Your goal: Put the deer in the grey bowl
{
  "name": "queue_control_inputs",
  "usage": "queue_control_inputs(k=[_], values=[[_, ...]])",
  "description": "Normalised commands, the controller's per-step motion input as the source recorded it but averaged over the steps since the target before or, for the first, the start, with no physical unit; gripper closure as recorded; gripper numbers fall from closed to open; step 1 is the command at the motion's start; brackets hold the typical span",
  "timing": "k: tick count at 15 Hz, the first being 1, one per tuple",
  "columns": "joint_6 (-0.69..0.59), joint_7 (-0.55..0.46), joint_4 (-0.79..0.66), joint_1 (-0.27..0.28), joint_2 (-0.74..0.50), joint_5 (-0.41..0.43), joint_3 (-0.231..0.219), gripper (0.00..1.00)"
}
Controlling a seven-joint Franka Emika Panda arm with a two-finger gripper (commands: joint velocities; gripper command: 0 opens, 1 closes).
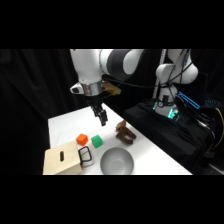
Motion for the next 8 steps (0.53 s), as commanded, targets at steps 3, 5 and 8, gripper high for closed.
queue_control_inputs(k=[3,5,8], values=[[0.03,0.00,-0.07,-0.023,-0.05,-0.007,0.016,0.00],[0.18,-0.02,-0.31,-0.027,-0.22,-0.016,0.016,0.00],[0.28,-0.07,-0.49,-0.044,-0.33,-0.004,0.012,0.00]])
